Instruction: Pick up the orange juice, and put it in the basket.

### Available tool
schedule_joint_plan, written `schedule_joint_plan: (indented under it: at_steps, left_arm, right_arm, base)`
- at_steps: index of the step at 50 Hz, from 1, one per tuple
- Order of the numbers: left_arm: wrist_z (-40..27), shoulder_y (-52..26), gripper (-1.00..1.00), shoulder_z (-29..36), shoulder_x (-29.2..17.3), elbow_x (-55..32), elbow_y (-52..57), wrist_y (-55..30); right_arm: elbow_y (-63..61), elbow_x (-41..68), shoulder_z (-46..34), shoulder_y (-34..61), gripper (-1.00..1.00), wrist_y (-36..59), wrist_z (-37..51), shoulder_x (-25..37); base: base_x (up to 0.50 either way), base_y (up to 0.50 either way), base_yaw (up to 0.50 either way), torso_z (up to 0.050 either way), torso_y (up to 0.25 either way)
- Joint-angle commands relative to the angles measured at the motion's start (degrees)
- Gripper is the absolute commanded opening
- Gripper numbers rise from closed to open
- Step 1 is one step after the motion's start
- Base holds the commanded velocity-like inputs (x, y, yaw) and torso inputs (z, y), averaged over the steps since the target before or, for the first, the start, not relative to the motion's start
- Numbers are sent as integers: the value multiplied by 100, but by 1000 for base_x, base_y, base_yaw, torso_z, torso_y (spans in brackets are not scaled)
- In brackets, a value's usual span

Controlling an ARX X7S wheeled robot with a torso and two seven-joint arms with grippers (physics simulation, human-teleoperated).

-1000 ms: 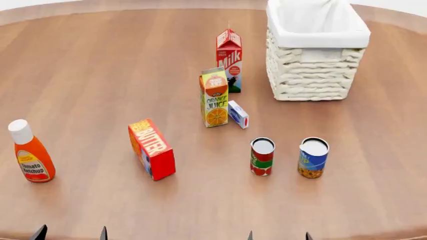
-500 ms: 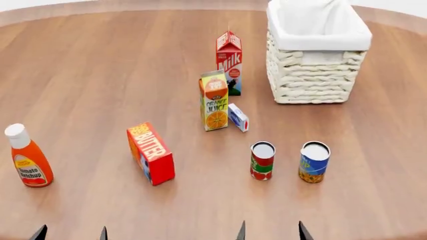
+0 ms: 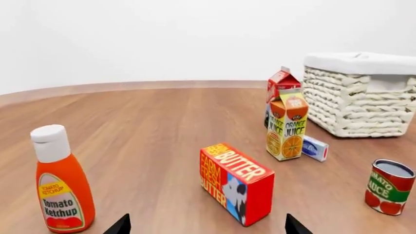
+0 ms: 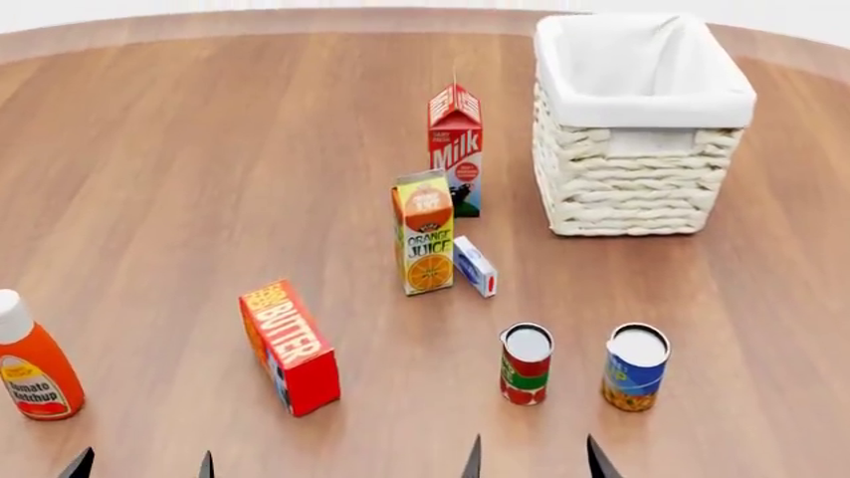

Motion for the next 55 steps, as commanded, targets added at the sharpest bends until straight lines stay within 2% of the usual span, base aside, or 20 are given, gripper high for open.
schedule_joint_plan:
  at_steps: [1, 55]
  left_arm:
    - [-86, -8, 100, 88, -74, -74, -3, 11]
    - [-359, -44, 100, 370, -307, -308, -20, 61]
  right_arm:
    - [-38, 79, -92, 19, 100, 24, 102, 65]
    - [53, 370, -395, 72, 100, -74, 356, 306]
  base:
    - [223, 0, 0, 0, 0]
    - [264, 0, 0, 0, 0]
